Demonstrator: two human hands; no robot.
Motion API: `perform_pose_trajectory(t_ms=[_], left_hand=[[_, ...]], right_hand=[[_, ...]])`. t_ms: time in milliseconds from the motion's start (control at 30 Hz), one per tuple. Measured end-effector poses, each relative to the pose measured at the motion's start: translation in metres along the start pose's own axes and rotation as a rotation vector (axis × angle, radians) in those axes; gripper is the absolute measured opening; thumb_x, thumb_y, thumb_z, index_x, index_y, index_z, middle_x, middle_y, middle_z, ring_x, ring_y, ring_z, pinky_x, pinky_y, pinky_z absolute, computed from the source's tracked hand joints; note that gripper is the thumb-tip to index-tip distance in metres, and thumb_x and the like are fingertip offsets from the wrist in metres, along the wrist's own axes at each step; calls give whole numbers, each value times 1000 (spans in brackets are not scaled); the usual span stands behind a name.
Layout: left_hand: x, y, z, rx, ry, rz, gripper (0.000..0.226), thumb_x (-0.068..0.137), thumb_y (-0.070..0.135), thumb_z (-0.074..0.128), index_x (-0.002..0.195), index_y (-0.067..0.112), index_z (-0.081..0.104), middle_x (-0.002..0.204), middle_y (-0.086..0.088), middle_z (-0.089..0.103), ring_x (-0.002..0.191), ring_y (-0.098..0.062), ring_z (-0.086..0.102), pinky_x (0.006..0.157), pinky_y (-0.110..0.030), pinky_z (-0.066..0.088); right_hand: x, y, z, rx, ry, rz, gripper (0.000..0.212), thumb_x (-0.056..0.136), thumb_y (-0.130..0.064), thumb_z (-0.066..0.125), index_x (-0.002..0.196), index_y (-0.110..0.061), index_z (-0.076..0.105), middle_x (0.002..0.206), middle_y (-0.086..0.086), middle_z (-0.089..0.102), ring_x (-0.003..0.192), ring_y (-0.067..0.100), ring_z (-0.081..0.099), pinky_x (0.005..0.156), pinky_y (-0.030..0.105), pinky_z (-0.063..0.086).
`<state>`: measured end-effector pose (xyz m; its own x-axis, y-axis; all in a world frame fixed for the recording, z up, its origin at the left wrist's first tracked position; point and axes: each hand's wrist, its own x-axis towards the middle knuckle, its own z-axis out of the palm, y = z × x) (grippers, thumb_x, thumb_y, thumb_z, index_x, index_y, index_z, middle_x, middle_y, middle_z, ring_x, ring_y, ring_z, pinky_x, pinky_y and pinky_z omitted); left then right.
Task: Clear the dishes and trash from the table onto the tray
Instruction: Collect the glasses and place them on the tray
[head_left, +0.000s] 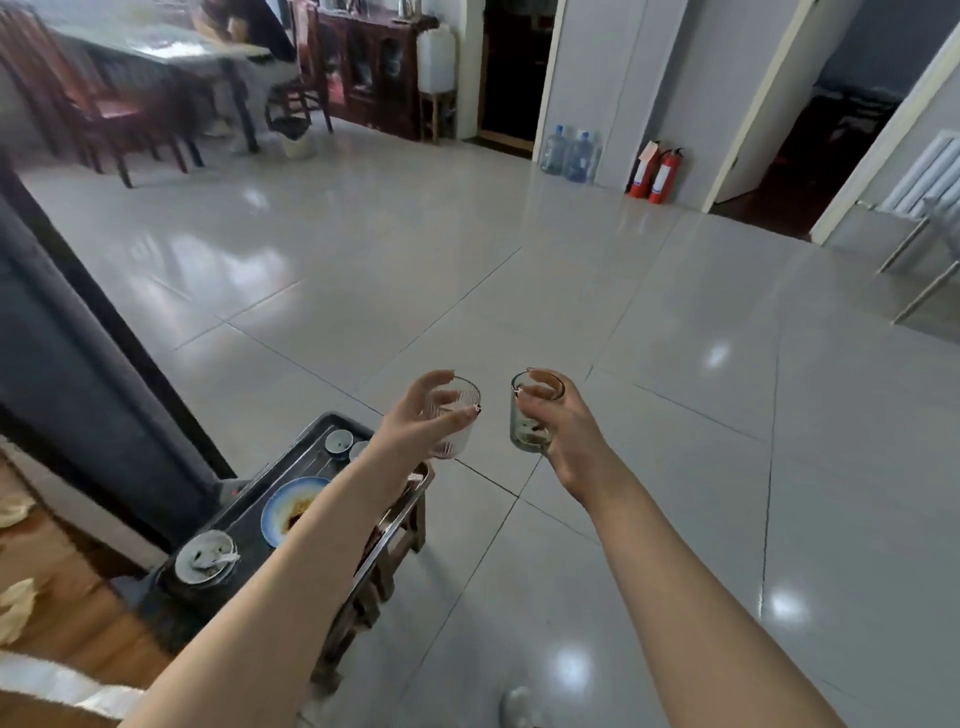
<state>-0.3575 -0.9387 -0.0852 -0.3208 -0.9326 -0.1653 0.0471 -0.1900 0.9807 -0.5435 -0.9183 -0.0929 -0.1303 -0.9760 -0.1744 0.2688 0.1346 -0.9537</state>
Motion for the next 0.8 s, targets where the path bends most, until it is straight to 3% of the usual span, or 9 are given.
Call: perform_pose_trajectory(t_ms=[133,367,467,567,700,800], left_hand=[[25,-1,8,-44,192,30,67,58,38,79,119,32,53,120,-3,58,100,-16,61,82,-38,50],[31,-26,0,-134,484,-23,73,49,46,86,115,34,57,124,-6,60,110,-26,61,88,-47,52],[27,-36,-16,-161,600,-50,75,62,34,83,129,22,52,123,-6,62,107,-24,64,77,-32,54],[29,-47,-50,-212,740,-63,56,78,18,76,128,21,53,120,-4,64,94,-13,67,70,-24,54],[34,-58,-81,-203,787,-68,50,72,24,81,116,30,58,119,-4,65,102,-19,65,86,-37,53],[39,-66,-112,-201,832,-100,43,76,22,76,112,34,58,114,1,66,104,-19,64,92,-43,51]], right_hand=[[50,-9,-12,-45,-167,45,48,67,-25,72,112,-25,55,106,-1,58,101,16,57,89,36,44],[113,7,-11,-53,-343,174,44,67,-21,71,108,-25,55,98,-3,57,96,16,57,85,34,46],[132,24,5,-56,-404,227,44,68,-20,72,109,-24,55,85,-11,58,91,11,58,86,35,41],[157,48,46,-92,-494,295,43,68,-18,72,107,-23,54,86,-10,57,88,9,58,81,33,39],[174,71,80,-145,-559,339,32,81,-7,70,105,-24,56,97,-5,59,89,12,61,82,31,45],[187,88,112,-202,-596,384,43,68,-21,80,105,-27,60,105,-2,60,102,21,60,92,39,46]])
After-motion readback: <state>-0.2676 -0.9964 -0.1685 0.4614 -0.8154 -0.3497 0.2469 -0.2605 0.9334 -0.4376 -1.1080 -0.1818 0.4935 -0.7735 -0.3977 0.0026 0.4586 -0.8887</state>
